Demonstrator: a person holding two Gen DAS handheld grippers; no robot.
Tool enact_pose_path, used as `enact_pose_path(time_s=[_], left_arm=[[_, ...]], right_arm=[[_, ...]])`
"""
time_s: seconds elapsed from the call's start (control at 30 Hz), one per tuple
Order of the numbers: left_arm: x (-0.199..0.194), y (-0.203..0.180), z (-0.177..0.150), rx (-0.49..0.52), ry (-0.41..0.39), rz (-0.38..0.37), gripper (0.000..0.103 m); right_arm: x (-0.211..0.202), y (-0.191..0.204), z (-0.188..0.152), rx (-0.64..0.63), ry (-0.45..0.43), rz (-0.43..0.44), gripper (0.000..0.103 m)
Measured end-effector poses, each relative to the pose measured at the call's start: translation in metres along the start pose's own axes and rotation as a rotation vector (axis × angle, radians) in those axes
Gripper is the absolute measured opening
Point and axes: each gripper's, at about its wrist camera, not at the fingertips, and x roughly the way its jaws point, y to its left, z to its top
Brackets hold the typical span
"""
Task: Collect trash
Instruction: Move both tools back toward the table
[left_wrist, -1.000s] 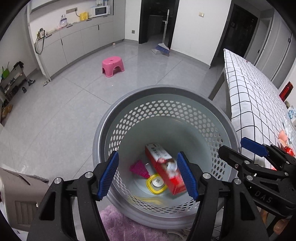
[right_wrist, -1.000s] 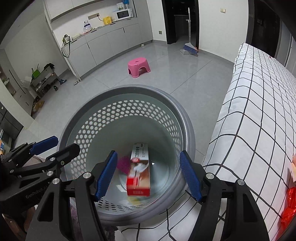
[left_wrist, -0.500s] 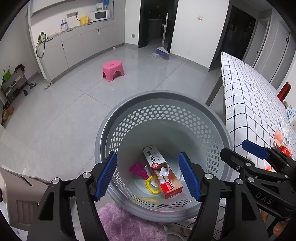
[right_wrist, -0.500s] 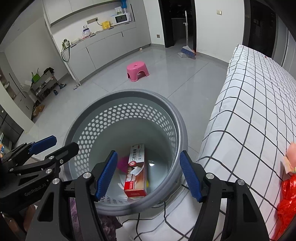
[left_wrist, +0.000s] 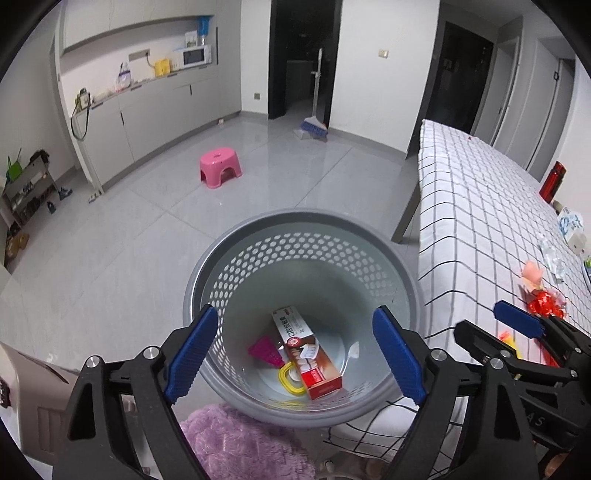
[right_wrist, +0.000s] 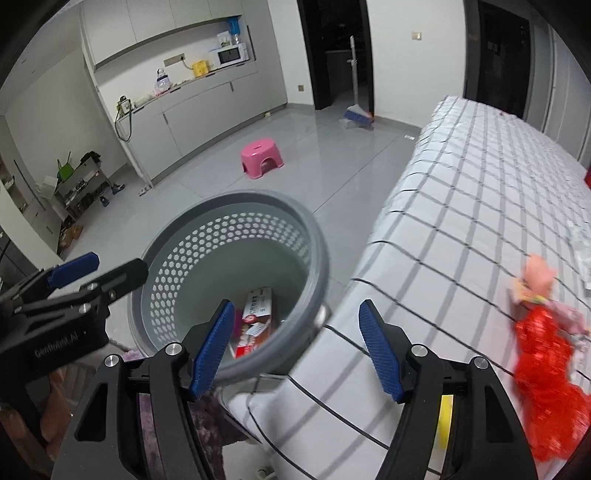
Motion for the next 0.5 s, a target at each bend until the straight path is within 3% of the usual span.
enact_pose_path(time_s=[0.33, 0.5], left_arm=[[-0.022, -0.044, 0.007, 0.036, -0.057, -0.045, 0.088], [-0.028, -0.074, 0.005, 0.058, -0.069, -0.076, 0.089]], right_arm=[[-0.083, -0.06, -0.021, 0.062, -0.129, -0.103, 0.07], [-0.111, -0.096, -0.027, 0.074, -0.141, -0.174, 0.072]])
